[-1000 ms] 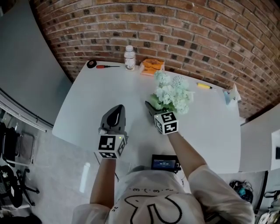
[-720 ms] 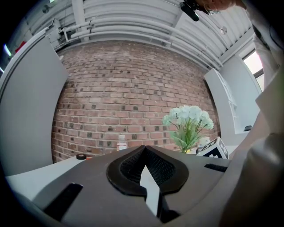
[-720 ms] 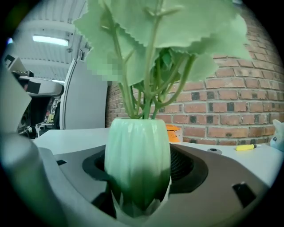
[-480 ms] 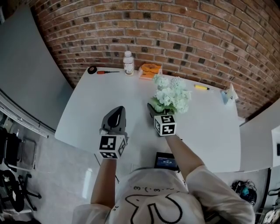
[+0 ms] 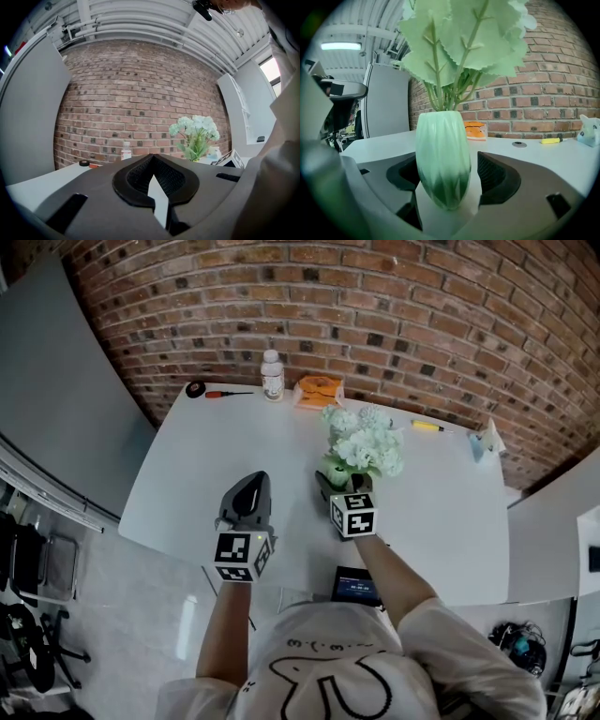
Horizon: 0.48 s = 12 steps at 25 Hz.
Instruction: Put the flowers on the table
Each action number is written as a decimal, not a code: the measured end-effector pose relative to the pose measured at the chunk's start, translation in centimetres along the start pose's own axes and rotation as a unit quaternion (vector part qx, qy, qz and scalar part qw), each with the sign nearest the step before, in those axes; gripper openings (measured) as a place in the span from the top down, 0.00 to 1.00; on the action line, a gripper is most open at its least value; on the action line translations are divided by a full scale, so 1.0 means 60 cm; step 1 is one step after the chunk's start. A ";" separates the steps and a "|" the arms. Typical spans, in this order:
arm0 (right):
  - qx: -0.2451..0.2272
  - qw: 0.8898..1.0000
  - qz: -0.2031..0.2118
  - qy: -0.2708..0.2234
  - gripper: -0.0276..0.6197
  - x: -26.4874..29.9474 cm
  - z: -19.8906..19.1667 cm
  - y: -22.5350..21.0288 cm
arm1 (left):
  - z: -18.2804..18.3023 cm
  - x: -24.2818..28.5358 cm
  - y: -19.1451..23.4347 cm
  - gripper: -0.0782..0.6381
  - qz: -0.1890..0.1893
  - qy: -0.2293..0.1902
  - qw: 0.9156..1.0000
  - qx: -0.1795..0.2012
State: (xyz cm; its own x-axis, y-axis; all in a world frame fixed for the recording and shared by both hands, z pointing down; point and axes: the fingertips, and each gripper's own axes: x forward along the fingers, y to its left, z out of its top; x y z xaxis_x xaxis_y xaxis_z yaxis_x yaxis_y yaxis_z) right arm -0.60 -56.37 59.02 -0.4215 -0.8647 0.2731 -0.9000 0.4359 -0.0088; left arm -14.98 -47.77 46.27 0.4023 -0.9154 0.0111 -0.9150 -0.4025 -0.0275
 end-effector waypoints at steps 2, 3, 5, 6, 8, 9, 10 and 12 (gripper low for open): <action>0.002 1.000 0.002 0.014 0.51 -0.010 -0.009 0.001 | 0.004 -0.005 -0.005 0.88 -0.002 0.005 1.000 -0.001; 0.003 1.000 0.002 0.020 0.51 -0.014 -0.013 0.001 | 0.007 -0.007 -0.007 0.88 -0.003 0.007 1.000 -0.002; 0.005 1.000 0.003 0.029 0.51 -0.022 -0.020 0.000 | 0.010 -0.010 -0.010 0.88 -0.003 0.010 1.000 -0.004; 0.005 0.999 0.003 0.033 0.51 -0.026 -0.023 0.000 | 0.011 -0.012 -0.012 0.88 -0.003 0.012 1.000 -0.005; 0.007 0.999 0.002 0.040 0.51 -0.032 -0.030 -0.001 | 0.011 -0.017 -0.014 0.88 -0.002 0.015 1.000 -0.007; 0.009 0.999 0.001 0.043 0.51 -0.036 -0.033 -0.002 | 0.010 -0.019 -0.015 0.88 -0.001 0.017 1.000 -0.009; 0.011 0.999 0.000 0.045 0.51 -0.039 -0.036 -0.003 | 0.008 -0.022 -0.017 0.88 -0.001 0.019 1.000 -0.010; 0.013 0.999 -0.002 0.051 0.51 -0.048 -0.042 -0.004 | 0.005 -0.028 -0.021 0.88 -0.002 0.022 1.000 -0.012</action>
State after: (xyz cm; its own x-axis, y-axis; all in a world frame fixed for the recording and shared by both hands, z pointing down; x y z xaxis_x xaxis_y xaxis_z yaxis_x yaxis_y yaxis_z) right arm 1.12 -53.35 60.66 -0.4048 -0.8361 0.3702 -0.9051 0.4241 -0.0316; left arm -14.48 -45.70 46.02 0.4039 -0.9131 0.0560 -0.9144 -0.4047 -0.0033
